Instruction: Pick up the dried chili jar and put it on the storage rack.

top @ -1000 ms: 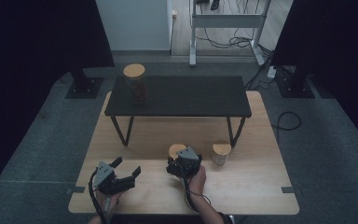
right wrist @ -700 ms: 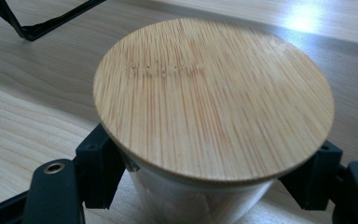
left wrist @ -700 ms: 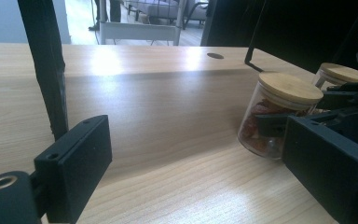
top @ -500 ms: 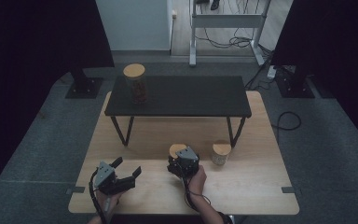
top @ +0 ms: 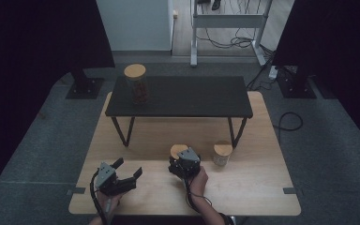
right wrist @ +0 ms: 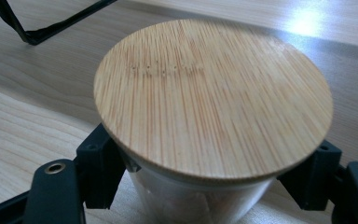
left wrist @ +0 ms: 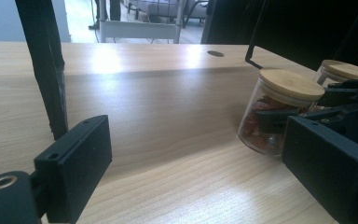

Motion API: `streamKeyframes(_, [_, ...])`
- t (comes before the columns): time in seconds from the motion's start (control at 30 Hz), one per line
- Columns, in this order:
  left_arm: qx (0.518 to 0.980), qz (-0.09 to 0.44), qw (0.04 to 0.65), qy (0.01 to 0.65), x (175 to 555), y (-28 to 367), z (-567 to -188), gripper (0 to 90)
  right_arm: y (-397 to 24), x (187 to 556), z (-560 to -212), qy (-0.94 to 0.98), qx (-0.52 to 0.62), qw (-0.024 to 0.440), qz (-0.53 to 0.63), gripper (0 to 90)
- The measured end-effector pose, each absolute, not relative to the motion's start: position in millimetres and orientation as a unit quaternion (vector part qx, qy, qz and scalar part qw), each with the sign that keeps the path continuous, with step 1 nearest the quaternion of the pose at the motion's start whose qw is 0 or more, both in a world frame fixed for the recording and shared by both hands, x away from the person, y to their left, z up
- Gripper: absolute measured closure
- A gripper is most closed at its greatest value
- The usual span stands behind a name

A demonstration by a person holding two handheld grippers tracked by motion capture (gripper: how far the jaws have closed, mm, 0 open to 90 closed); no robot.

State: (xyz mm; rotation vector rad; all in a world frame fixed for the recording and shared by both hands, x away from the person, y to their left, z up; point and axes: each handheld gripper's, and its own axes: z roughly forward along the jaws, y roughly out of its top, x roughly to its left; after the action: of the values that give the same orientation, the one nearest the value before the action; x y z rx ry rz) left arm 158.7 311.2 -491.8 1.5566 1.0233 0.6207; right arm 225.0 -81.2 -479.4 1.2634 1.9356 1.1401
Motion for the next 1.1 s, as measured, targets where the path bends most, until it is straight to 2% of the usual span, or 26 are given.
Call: streamKeyframes(1.1, [0.662, 0.263, 0.553, 0.433, 159, 310, -492, 8.2, -97, 209, -479, 0.696, 0.455, 0.3, 0.466, 25.8])
